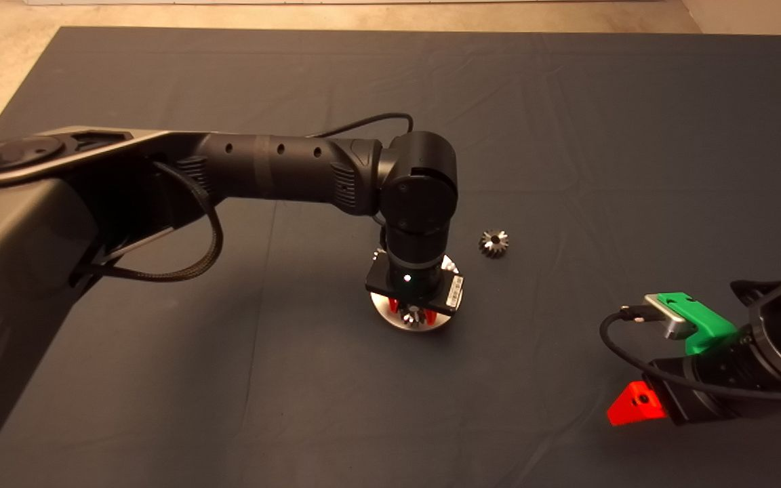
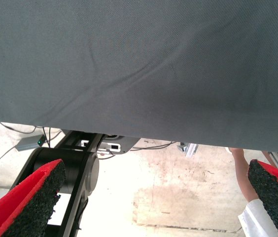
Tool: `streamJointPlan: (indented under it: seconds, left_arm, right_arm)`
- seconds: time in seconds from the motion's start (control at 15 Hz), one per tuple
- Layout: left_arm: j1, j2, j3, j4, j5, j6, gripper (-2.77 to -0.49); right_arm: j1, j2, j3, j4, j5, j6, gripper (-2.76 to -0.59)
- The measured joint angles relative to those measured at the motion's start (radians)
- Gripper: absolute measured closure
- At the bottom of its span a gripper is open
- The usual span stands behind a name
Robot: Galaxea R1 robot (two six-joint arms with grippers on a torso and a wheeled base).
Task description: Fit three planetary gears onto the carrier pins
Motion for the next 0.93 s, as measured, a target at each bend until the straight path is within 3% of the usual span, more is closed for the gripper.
streamJointPlan:
  seconds: [0.93]
  left_arm:
    - [0.001, 0.000, 0.000, 0.003, 0.000, 0.032, -0.85]
  right_arm:
    - [0.000, 0.000, 0.000, 0.000, 0.000, 0.000, -2.76]
